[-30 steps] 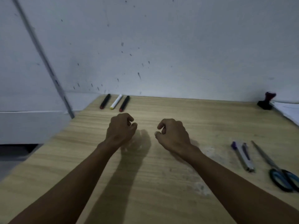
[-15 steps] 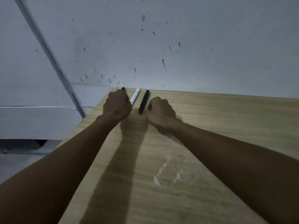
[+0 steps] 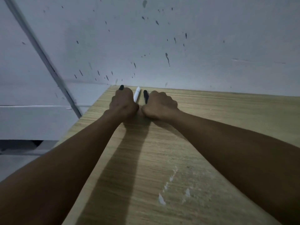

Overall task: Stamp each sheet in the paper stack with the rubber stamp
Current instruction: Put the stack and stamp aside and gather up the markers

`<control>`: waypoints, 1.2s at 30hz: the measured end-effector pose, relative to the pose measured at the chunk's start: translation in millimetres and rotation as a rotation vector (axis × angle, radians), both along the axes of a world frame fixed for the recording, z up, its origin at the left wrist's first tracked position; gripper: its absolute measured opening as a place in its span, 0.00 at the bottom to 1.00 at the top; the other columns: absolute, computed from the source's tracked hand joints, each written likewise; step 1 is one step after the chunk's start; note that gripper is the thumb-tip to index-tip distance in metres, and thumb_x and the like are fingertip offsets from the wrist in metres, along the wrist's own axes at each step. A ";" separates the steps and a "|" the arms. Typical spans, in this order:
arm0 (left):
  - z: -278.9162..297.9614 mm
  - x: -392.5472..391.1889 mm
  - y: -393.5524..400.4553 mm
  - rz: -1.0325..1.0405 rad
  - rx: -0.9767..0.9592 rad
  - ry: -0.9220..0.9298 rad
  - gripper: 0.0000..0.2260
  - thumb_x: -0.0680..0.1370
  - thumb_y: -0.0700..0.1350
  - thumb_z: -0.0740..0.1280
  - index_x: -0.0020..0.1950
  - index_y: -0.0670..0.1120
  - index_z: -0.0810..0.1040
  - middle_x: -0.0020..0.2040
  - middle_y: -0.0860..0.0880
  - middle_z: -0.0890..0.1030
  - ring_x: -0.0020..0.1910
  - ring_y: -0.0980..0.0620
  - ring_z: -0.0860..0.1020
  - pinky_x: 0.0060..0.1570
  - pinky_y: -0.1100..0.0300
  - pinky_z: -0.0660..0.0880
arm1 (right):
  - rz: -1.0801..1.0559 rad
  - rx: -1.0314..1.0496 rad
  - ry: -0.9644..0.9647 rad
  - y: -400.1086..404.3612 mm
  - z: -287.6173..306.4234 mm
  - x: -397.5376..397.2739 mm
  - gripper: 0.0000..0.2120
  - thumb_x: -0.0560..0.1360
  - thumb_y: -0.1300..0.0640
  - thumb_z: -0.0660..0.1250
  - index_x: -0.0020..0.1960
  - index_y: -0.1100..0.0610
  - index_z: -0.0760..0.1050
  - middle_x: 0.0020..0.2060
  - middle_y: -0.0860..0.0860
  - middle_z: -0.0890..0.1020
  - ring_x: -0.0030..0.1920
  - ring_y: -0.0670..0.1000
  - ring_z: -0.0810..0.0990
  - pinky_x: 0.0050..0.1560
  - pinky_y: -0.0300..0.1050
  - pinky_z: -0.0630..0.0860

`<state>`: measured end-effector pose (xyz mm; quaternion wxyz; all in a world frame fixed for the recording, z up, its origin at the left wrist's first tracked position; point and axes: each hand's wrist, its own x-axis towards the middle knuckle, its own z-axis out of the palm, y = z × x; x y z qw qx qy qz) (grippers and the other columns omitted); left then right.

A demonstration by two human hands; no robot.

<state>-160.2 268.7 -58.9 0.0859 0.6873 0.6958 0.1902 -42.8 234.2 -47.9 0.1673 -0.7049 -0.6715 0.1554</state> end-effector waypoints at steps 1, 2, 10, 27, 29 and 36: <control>1.5 1.6 -5.4 0.002 0.016 -0.030 0.16 0.73 0.41 0.69 0.58 0.39 0.70 0.51 0.39 0.75 0.42 0.45 0.72 0.36 0.55 0.67 | 0.002 0.002 0.014 -8.3 0.7 4.6 0.12 0.73 0.49 0.66 0.51 0.54 0.68 0.46 0.51 0.74 0.47 0.55 0.75 0.42 0.47 0.68; 2.7 3.4 -11.5 0.002 0.037 -0.063 0.11 0.72 0.41 0.68 0.52 0.38 0.72 0.49 0.40 0.76 0.39 0.45 0.73 0.34 0.56 0.67 | -0.003 0.008 0.027 -17.7 0.6 9.4 0.12 0.73 0.49 0.66 0.51 0.54 0.68 0.44 0.51 0.74 0.45 0.54 0.75 0.42 0.47 0.68; 14.0 37.7 -105.1 -0.082 -0.005 -0.426 0.08 0.69 0.40 0.71 0.40 0.35 0.79 0.34 0.39 0.82 0.26 0.46 0.81 0.27 0.52 0.81 | -0.132 0.093 0.053 -130.1 -13.4 61.8 0.07 0.76 0.51 0.64 0.49 0.54 0.71 0.42 0.52 0.77 0.40 0.54 0.76 0.36 0.45 0.70; -0.2 166.5 -312.0 -0.331 -0.146 -0.324 0.12 0.68 0.46 0.73 0.41 0.40 0.75 0.40 0.43 0.79 0.34 0.49 0.79 0.24 0.62 0.69 | -0.409 0.166 -0.089 -336.6 -26.1 190.3 0.13 0.77 0.44 0.62 0.52 0.53 0.73 0.47 0.53 0.79 0.48 0.56 0.79 0.45 0.49 0.77; -0.4 180.8 -324.5 -0.342 -0.162 -0.303 0.12 0.69 0.45 0.73 0.42 0.42 0.71 0.43 0.43 0.77 0.37 0.48 0.78 0.25 0.63 0.66 | -0.433 0.151 -0.110 -347.5 -26.7 199.9 0.13 0.77 0.44 0.62 0.52 0.53 0.74 0.47 0.52 0.79 0.49 0.55 0.79 0.44 0.47 0.75; 5.2 209.5 -347.3 -0.329 -0.124 -0.248 0.14 0.70 0.42 0.71 0.38 0.46 0.63 0.40 0.49 0.67 0.38 0.48 0.73 0.27 0.61 0.65 | -0.443 0.119 -0.151 -363.2 -27.4 220.0 0.14 0.75 0.43 0.65 0.50 0.53 0.73 0.48 0.53 0.79 0.50 0.56 0.79 0.45 0.47 0.75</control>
